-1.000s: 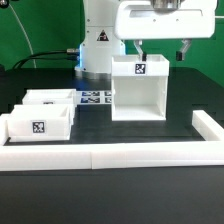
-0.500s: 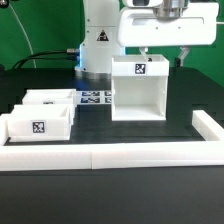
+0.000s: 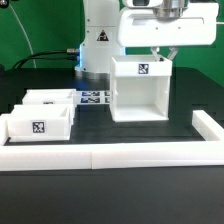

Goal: Assemble drawer

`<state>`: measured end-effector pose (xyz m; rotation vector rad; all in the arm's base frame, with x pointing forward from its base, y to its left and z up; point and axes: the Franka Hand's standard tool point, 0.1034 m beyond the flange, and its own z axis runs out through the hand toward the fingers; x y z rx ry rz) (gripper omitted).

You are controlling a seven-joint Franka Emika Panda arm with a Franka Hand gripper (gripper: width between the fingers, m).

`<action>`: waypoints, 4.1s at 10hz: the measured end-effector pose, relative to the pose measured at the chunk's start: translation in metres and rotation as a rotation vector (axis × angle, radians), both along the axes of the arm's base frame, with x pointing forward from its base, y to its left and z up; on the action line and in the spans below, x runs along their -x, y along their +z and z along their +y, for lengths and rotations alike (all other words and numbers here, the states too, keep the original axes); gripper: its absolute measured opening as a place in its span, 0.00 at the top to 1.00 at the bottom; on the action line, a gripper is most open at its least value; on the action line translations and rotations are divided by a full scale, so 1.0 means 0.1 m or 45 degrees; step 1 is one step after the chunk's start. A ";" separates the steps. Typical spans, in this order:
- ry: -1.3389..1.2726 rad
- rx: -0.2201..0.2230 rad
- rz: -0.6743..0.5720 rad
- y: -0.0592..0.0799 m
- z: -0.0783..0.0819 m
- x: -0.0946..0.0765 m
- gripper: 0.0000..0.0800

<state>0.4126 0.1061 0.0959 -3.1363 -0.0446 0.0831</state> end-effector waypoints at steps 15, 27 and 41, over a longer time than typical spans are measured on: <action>0.103 -0.048 -0.116 0.01 -0.03 -1.21 0.95; -0.181 -0.089 -0.162 0.03 0.09 -1.62 0.95; -1.506 -0.263 -0.136 0.13 -0.10 -1.86 0.95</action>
Offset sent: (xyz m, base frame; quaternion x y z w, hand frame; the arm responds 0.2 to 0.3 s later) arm 0.0000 0.0000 0.0000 0.0000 0.0000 0.0000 1.0000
